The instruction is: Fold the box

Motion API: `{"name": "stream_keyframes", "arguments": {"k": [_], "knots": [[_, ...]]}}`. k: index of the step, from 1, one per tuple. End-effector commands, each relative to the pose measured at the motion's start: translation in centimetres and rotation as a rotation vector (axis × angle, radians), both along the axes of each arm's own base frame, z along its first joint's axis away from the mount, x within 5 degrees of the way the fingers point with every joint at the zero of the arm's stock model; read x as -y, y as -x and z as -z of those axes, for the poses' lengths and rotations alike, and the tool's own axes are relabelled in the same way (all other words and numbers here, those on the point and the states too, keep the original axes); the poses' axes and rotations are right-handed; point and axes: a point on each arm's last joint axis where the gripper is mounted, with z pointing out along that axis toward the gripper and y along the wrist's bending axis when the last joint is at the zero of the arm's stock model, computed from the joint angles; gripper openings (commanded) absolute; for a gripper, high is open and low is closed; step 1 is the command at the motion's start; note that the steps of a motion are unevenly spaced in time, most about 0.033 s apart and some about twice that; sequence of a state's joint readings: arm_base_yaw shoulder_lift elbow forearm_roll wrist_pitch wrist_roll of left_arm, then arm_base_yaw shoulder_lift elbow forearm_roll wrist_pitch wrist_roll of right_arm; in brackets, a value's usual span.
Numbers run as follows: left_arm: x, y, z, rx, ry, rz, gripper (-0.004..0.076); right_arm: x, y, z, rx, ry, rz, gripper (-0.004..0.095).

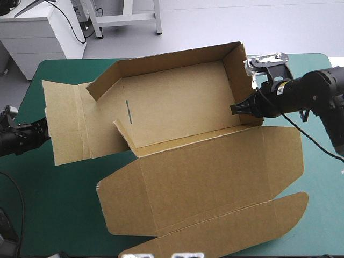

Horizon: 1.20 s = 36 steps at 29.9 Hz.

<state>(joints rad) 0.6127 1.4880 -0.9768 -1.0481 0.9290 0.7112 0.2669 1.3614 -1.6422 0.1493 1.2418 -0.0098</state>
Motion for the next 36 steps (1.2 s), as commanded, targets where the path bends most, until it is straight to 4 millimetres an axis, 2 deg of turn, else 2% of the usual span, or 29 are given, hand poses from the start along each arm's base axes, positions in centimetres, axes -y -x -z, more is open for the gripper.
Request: {"name": "stream_keyframes", "arguments": {"k": [1,4,9,12,18,21,30,36], "knots": [[1.2,-0.8,-1.6,0.073,0.081,0.024,-0.0008,0.2,1.8,-2.2,0.062,-0.051,-0.015,-0.0009],[3.7,-1.9,-1.2,0.067,0.121,0.109,-0.0008,0.1,1.6,-2.0,0.052,-0.057,-0.019,-0.0009],[9.7,-3.2,-0.9,0.05,0.103,0.295,-0.0008,-0.2,0.6,-1.4,0.043,-0.05,-0.022,-0.0008],[11.6,-3.4,-1.0,0.046,0.134,0.33,-0.0008,-0.3,0.0,-0.9,0.032,-0.036,-0.017,-0.0008],[13.6,-2.7,-2.0,0.09,0.139,0.431,-0.0008,-0.1,-1.4,0.1,0.018,0.024,0.003,-0.0009],[14.1,-2.3,-3.4,0.141,0.212,0.427,-0.0009,0.0,-2.0,0.6,0.008,0.055,0.015,-0.0008],[14.8,-1.5,-7.8,0.273,0.266,0.514,-0.0008,-0.2,-4.0,2.3,-0.04,0.084,0.05,-0.0009],[15.1,-1.2,-8.2,0.283,0.317,0.541,-0.0009,-0.3,-4.3,2.4,-0.028,0.078,0.055,-0.0008]]}}
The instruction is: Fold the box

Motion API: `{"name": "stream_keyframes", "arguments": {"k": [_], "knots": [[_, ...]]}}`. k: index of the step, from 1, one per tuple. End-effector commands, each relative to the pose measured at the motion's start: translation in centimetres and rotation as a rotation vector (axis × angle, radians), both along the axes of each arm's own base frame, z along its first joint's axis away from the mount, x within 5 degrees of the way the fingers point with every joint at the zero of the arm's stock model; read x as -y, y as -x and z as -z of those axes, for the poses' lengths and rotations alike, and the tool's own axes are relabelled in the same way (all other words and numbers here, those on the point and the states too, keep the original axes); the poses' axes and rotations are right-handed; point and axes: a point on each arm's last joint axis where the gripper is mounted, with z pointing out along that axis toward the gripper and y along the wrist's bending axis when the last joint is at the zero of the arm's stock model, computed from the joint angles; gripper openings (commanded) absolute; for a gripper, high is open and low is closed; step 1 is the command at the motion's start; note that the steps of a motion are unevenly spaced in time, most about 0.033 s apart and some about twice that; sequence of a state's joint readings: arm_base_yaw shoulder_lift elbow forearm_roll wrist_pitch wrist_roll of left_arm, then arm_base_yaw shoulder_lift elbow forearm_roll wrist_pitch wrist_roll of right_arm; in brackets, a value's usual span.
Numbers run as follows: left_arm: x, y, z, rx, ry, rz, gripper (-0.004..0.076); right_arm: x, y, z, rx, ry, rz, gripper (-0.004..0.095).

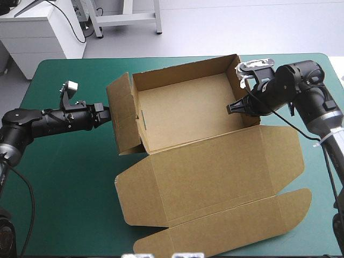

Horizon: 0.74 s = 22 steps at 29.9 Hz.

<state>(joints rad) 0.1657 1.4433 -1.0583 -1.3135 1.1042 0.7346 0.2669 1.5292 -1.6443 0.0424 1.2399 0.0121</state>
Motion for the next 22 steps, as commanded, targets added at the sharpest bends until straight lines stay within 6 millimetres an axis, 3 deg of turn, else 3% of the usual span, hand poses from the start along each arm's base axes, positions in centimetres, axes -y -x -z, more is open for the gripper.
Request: {"name": "stream_keyframes", "arguments": {"k": [1,19,22], "knots": [[0.7,0.7,-2.8,0.079,0.098,0.031,-0.0009,0.1,0.8,-2.5,0.114,-0.049,0.003,-0.0008],[2.7,1.4,-3.5,0.08,0.19,0.137,-0.0008,0.1,0.8,-2.5,0.117,-0.059,0.016,-0.0009],[2.8,1.6,-3.6,0.077,0.197,0.16,0.0032,0.1,0.8,-2.5,0.117,-0.059,0.016,-0.0009]]}}
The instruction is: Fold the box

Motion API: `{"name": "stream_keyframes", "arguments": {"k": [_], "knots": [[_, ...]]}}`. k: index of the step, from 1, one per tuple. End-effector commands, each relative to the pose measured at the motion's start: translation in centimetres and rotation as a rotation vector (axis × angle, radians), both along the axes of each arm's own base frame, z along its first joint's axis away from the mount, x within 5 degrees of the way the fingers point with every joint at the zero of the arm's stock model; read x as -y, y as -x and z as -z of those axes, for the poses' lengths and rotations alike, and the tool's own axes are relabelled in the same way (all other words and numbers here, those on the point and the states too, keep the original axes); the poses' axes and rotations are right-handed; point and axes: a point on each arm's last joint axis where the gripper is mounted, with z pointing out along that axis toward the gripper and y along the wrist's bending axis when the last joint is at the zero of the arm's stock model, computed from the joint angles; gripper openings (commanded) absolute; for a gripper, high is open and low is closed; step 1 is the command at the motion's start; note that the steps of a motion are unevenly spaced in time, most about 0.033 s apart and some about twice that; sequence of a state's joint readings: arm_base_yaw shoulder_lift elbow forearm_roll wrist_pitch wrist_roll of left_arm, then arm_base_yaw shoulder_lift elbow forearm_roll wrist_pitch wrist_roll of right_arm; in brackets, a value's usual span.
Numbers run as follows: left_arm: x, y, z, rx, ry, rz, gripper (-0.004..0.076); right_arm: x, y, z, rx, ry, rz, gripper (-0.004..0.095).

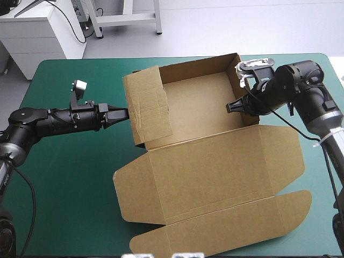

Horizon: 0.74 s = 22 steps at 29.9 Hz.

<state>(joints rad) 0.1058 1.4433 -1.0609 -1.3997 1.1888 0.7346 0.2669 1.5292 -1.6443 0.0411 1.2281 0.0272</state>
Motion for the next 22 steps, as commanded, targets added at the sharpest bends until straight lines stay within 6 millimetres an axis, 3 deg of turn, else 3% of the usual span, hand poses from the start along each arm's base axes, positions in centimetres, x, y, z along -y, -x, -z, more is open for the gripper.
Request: {"name": "stream_keyframes", "arguments": {"k": [1,9,11,13,22], "knots": [[0.6,1.0,-2.8,0.076,0.098,0.053,0.0067,0.2,0.9,-2.4,0.11,-0.044,0.004,-0.0009],[0.7,1.2,-3.7,0.082,0.111,0.082,0.055,0.9,1.0,-2.2,0.088,0.043,0.021,-0.001],[0.7,1.2,-3.7,0.06,0.12,0.077,0.0627,1.2,1.0,-2.2,0.089,0.074,0.028,-0.001],[0.7,1.2,-3.5,0.046,0.108,0.078,0.0661,1.3,1.0,-2.2,0.089,0.08,0.038,-0.0009],[1.5,1.2,-3.2,0.046,0.077,0.091,0.0659,1.1,0.9,-2.3,0.102,0.048,0.051,-0.0013]]}}
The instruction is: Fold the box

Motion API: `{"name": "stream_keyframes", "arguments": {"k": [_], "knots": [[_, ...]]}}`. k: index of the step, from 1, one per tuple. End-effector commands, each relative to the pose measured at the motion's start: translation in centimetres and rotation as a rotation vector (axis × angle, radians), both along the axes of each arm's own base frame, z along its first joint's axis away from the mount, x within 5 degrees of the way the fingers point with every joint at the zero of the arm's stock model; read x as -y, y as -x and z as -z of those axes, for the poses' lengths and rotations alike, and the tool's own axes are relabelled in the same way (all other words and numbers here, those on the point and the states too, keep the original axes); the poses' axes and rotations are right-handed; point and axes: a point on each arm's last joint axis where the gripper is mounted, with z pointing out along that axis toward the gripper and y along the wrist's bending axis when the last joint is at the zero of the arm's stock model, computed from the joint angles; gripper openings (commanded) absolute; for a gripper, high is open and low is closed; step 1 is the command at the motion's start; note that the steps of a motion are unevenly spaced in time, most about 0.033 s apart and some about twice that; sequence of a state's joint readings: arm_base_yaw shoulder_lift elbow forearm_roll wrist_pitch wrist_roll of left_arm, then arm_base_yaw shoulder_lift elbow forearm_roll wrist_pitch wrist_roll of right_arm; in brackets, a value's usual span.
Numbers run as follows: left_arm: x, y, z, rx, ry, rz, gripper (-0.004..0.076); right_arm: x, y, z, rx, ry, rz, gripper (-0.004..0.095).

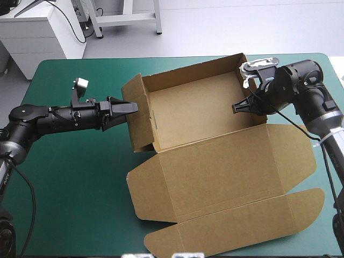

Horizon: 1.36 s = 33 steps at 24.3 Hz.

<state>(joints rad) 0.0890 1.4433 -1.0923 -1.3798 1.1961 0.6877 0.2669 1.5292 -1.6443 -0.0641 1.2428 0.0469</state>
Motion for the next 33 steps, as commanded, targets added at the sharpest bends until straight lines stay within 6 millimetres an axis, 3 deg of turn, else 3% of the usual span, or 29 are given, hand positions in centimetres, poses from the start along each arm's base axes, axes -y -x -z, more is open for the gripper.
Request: {"name": "stream_keyframes", "arguments": {"k": [1,7,14,21,26,33], "knots": [[1.3,1.2,-2.5,0.059,0.082,0.079,0.0659,0.1,1.0,-2.3,0.093,-0.056,0.006,-0.0012],[2.2,1.2,-2.4,0.06,0.072,0.083,0.0657,-0.8,1.0,-2.5,0.101,-0.154,-0.025,-0.0012],[2.1,1.1,-2.4,0.055,0.071,0.071,0.0654,-0.9,0.9,-2.9,0.125,-0.145,-0.028,-0.0008],[2.2,0.8,-2.5,0.059,0.046,0.0,0.0654,-2.8,1.8,-4.3,0.216,0.0,-0.027,0.0004],[5.2,1.2,-2.7,0.12,-0.093,-0.114,0.0654,-3.8,2.6,-5.6,0.275,0.078,-0.027,0.0004],[7.3,2.1,-3.6,0.161,-0.156,-0.26,0.0654,-3.1,3.1,-7.5,0.324,0.106,-0.013,0.0004]]}}
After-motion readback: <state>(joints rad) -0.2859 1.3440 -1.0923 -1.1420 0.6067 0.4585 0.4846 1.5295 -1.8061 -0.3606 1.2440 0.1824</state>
